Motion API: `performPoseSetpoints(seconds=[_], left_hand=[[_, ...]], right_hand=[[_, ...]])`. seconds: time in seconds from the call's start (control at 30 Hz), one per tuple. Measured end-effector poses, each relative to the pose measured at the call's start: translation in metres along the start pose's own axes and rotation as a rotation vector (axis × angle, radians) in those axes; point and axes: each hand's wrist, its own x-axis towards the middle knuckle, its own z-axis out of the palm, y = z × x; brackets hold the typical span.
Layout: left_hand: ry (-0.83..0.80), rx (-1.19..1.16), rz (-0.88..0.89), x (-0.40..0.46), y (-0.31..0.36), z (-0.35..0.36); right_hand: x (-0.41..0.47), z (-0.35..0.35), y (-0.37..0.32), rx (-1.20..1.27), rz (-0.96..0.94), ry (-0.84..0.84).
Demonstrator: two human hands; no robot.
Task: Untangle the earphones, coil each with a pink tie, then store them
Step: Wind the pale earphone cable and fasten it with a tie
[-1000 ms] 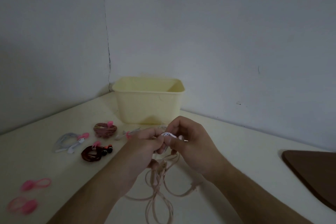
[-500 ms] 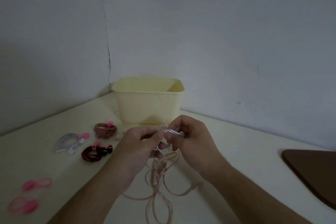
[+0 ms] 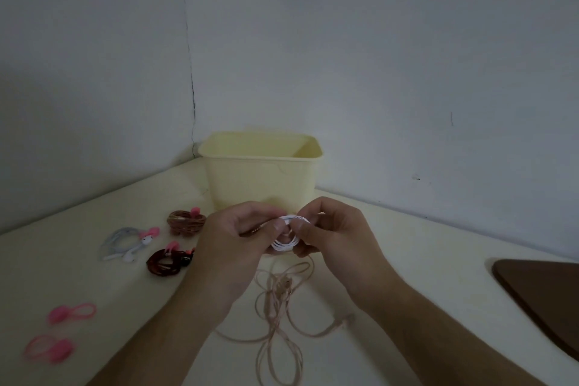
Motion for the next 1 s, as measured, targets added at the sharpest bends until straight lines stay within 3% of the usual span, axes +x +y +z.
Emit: performPoseSetpoints(seconds=[0.23, 0.7, 0.9, 1.0], left_hand=[[-0.004, -0.056, -0.014, 0.000, 0.002, -0.001], [0.094, 0.093, 0.108, 0.004, -0.001, -0.001], [0.069, 0.236, 0.217, 0.005, -0.009, -0.003], [0.063, 0.255, 0.223, 0.005, -0.011, -0.003]], right_hand=[[0.000, -0.002, 0.001, 0.100, 0.034, -0.028], [-0.003, -0.004, -0.003, -0.054, 0.057, -0.007], [-0.002, -0.004, -0.001, -0.195, 0.022, 0.066], [-0.004, -0.003, -0.003, -0.385, -0.057, 0.163]])
